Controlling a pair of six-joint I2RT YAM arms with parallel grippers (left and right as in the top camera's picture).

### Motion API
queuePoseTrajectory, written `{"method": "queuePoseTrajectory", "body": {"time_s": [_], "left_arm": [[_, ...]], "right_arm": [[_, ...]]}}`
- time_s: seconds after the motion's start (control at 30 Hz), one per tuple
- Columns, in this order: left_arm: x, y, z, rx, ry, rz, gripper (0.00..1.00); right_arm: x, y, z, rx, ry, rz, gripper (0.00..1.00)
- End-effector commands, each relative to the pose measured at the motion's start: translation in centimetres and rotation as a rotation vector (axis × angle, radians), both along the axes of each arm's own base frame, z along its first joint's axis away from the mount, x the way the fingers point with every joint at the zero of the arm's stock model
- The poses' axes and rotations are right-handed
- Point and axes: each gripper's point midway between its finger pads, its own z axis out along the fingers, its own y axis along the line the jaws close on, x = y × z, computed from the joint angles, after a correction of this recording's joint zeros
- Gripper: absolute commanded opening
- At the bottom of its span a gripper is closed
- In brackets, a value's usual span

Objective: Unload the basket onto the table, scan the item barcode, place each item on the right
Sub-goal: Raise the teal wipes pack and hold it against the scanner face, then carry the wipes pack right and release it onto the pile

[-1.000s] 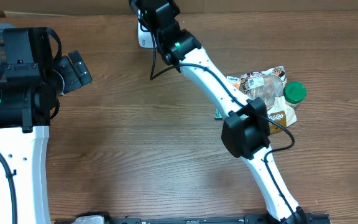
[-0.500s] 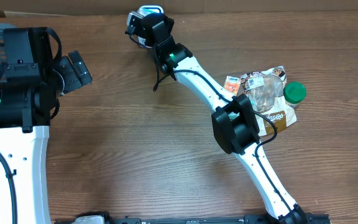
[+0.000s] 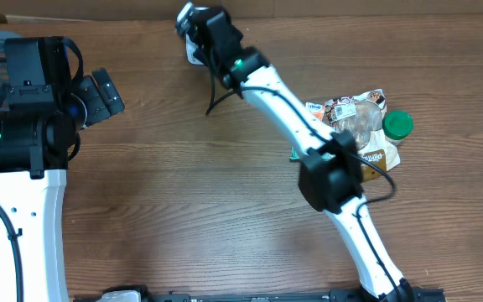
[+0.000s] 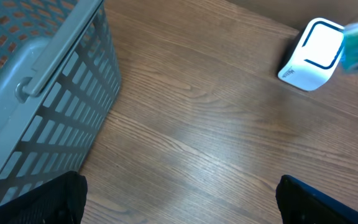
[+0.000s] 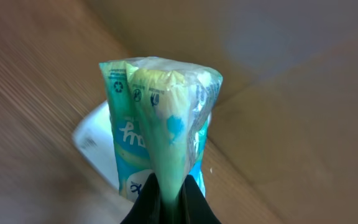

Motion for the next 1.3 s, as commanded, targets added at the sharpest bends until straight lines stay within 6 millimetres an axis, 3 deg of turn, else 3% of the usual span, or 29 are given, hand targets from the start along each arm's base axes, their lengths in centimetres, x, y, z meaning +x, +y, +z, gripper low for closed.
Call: {"method": "queuePoseTrajectory", "body": {"time_s": [0.0,0.07,0.17,0.33,0.43,0.7,0.8,0.93,0.97,1.1,1.27], "left_arm": [[-0.2,0.3,0.7,0.023,-0.016,-0.006,1.00],[-0.2,0.3,0.7,0.023,-0.016,-0.006,1.00],[-0.2,0.3,0.7,0.023,-0.016,-0.006,0.99],[-0.2,0.3,0.7,0.023,-0.016,-0.006,1.00],[-0.2,0.3,0.7,0.023,-0.016,-0.006,1.00],[-0.2,0.3,0.7,0.023,-0.016,-0.006,1.00],[-0.2,0.3,0.7,0.023,-0.016,-0.006,0.99],[-0.2,0.3,0.7,0.023,-0.016,-0.006,1.00],[-0.2,0.3,0.7,0.023,-0.016,-0.006,0.99],[-0.2,0.3,0.7,0.023,-0.016,-0.006,1.00],[-0.2,0.3,0.7,0.023,-0.016,-0.006,0.99]], "right_arm": [[-3.9,-2.8,12.9,0.449,0.066,-0.154,0.04],[-6.3,-4.8,13.7,0.510,0.178,-0.228,0.04],[-9.9,-8.5,13.2,0.522,0.355,-0.331,0.04],[-15.0,-15.4,9.0,0.431,0.656,-0.541,0.04],[-16.4,-19.4,6.1,0.376,0.777,-0.683,0.04],[-17.0,-26.1,-1.5,0.340,0.934,-0.928,0.04],[-17.6,-27.8,-5.2,0.339,0.997,-0.980,0.04],[-18.4,-28.8,-8.3,0.326,1.034,-1.012,0.04],[-18.4,-28.9,-8.9,0.328,1.035,-1.016,0.09],[-17.9,-29.0,-10.0,0.342,1.017,-1.011,0.34],[-17.6,-28.9,-8.8,0.352,0.995,-0.995,0.39]]}}
